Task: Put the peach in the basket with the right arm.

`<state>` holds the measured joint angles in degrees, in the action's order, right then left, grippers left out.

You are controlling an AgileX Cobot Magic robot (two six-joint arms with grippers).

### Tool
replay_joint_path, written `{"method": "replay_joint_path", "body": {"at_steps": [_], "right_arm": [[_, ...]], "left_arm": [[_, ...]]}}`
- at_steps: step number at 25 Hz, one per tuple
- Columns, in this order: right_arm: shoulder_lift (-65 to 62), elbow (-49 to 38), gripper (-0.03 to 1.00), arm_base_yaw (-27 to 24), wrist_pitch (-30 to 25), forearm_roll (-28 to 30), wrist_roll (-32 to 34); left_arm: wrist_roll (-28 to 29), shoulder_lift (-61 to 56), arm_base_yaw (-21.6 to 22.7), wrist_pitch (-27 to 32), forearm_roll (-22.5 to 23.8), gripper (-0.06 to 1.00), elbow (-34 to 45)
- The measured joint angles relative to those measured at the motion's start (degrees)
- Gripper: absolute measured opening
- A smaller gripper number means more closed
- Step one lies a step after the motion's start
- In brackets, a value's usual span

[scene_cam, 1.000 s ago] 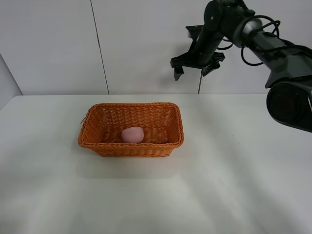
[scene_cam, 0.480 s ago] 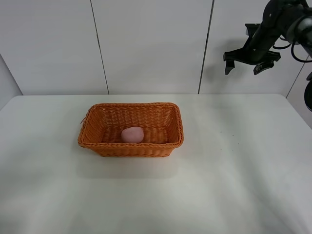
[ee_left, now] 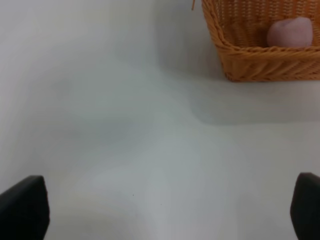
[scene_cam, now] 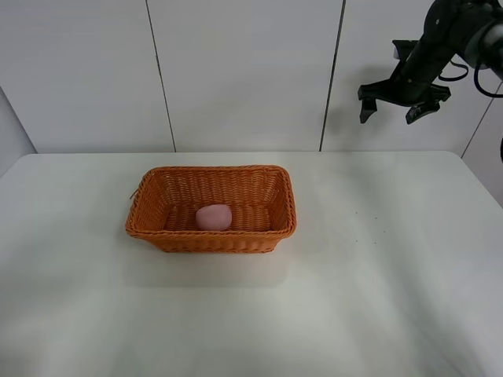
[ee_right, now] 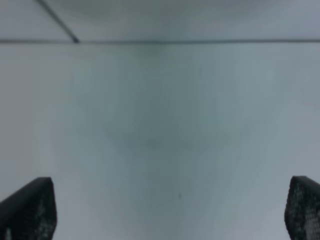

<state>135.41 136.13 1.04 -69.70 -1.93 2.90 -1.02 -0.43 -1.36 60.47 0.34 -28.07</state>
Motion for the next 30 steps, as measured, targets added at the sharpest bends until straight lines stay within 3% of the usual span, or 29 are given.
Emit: {"method": "replay_joint_path", "body": {"at_steps": [7,21,30], "right_arm": [[-13.5,-19.6,0.70,0.0,0.2,-0.1,-0.6],[-59.2,-73.6,0.70,0.0,0.2,3.2,-1.6],[-93.5,-100.8,0.70,0.0,10.2,3.7,-1.6]], "left_arm": [[0.0,0.0,0.0,0.0,0.0,0.99,0.0],[0.0,0.0,0.0,0.0,0.0,0.99,0.0],[0.0,0.0,0.0,0.0,0.0,0.99,0.0]]}}
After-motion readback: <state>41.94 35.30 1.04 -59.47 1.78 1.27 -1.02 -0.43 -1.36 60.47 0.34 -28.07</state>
